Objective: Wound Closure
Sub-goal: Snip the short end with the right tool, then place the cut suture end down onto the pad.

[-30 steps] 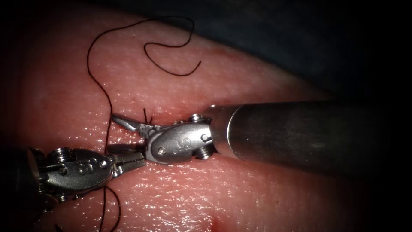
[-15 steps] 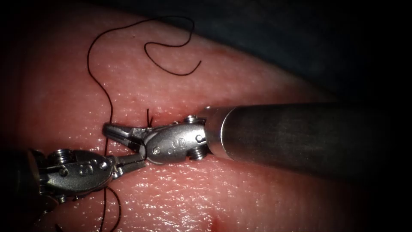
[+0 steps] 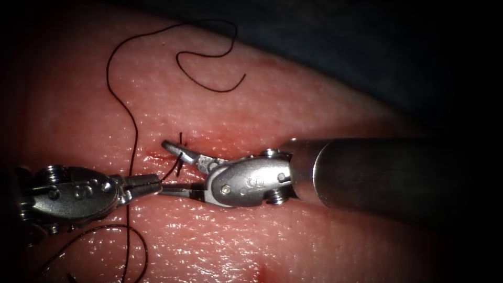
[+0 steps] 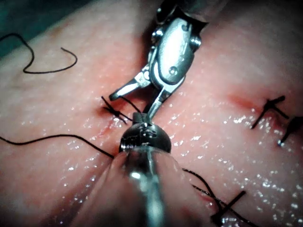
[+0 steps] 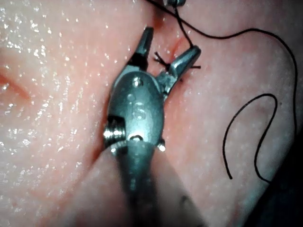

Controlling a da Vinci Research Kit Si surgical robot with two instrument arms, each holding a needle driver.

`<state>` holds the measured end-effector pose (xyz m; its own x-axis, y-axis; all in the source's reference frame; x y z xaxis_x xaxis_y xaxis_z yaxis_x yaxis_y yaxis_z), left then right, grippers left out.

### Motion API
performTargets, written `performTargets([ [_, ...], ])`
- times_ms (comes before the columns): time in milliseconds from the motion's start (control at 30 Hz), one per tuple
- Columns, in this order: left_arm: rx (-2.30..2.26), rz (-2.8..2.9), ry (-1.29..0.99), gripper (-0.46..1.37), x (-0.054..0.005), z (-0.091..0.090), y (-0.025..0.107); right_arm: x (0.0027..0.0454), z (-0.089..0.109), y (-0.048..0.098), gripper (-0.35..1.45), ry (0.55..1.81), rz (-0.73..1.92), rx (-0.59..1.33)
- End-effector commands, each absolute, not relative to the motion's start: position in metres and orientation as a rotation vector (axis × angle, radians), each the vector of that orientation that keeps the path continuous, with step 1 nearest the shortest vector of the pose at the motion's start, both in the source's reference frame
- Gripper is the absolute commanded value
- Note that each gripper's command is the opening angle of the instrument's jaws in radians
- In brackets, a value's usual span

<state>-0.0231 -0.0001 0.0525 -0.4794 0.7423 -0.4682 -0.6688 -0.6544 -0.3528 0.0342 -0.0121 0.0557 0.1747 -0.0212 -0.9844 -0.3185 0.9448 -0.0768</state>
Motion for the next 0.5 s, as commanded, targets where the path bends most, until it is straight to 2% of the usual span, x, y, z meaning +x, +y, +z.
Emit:
performTargets([
  [33, -0.766, 2.153, -0.152, -0.35, -0.0229, 0.0525, 0.0, 0.034, 0.0556, -0.0121, 1.1, 1.385, 0.22, -0.296],
  [500, -0.72, 2.113, -0.089, -0.35, -0.017, 0.0553, 0.0021, 0.0299, 0.0545, -0.0125, 1.08, 1.293, 0.275, -0.36],
])
